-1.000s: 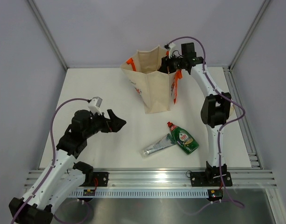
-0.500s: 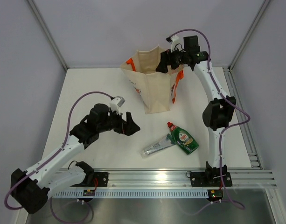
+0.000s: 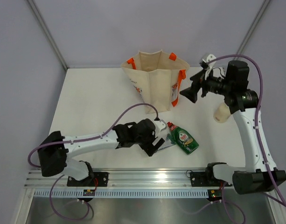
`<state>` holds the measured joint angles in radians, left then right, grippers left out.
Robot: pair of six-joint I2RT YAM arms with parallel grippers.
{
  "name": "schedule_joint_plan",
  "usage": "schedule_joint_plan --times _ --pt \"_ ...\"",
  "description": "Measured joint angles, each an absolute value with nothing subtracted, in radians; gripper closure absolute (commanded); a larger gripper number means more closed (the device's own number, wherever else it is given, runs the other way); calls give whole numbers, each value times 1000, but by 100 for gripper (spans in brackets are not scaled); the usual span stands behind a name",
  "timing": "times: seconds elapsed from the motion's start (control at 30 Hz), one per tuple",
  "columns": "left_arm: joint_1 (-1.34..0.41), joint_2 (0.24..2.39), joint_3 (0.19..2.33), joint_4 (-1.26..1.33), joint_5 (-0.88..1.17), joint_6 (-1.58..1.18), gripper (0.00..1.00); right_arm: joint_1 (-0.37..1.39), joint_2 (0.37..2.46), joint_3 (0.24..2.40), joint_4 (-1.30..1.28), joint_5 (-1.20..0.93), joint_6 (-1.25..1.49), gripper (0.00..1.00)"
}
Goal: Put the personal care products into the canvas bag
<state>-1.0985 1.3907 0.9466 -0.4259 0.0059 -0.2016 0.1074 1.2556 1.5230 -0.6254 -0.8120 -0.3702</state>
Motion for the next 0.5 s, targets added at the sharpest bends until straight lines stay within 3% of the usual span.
schedule_joint_plan --times 0.23,0.37,0.47,0.5 --pt "-1205 1616 990 -427 -173 -186 18 24 1121 1077 -677 -884 -413 0" --pt "-1214 1715 1008 -423 -249 -189 27 -12 1052 1004 -676 -908 -409 0" --pt "-1221 1752 1045 -414 -290 -195 39 -51 1008 1003 -643 -943 -399 1" --pt "-1223 1764 1055 -412 -304 -194 49 -59 1002 1003 -634 -953 -396 0"
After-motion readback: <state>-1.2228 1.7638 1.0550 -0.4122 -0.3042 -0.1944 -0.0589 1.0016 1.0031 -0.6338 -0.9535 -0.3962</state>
